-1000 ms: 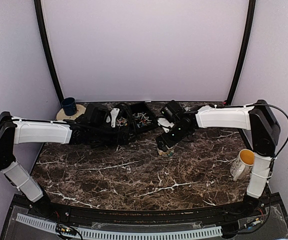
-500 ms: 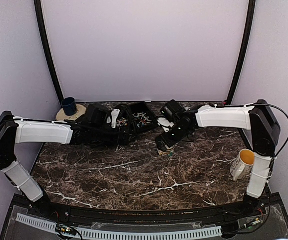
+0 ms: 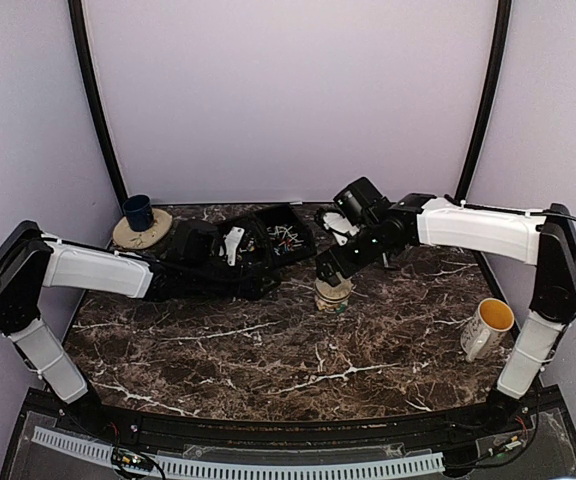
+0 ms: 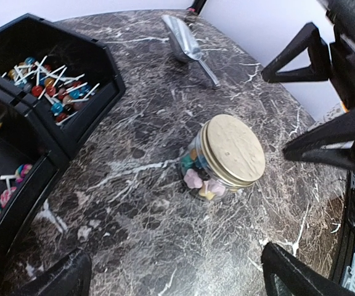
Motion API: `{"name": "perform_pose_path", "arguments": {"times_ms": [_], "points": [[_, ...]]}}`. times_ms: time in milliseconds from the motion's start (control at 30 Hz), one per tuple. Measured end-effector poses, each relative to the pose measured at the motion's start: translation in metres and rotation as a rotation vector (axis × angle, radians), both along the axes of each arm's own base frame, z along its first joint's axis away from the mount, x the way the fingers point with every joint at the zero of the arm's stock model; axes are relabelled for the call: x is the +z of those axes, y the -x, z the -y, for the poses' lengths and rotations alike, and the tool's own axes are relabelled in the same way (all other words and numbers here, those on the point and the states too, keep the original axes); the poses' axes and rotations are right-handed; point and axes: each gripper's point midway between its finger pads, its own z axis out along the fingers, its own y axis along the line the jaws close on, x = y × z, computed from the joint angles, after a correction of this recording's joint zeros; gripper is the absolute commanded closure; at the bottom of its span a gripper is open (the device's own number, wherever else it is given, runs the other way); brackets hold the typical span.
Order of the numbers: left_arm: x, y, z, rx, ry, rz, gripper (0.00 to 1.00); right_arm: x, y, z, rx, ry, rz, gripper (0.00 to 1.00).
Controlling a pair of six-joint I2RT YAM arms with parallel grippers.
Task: Pack the candies
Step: Place the bottle lid on the packing bottle, then hold the packing bottle at the center of the board.
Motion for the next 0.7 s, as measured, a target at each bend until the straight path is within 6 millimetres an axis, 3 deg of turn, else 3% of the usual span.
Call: {"name": "perform_pose_path", "arguments": {"times_ms": [167,433,700], "points": [[-0.006,0.005,0.009,-0.072,0.046,0.051,0.01,0.03,0.003,0.01,-0.014,-0.041,0.056,0.02],[-0.026,0.013,0.027,-0.185,0.093,0.165,0.01,0.058,0.005,0.043,-0.096,-0.12,0.114,0.03],[-0.063,0.018,0.044,-0.303,0.114,0.238,0.01,0.057,0.004,0.063,-0.16,-0.128,0.125,0.02]]}}
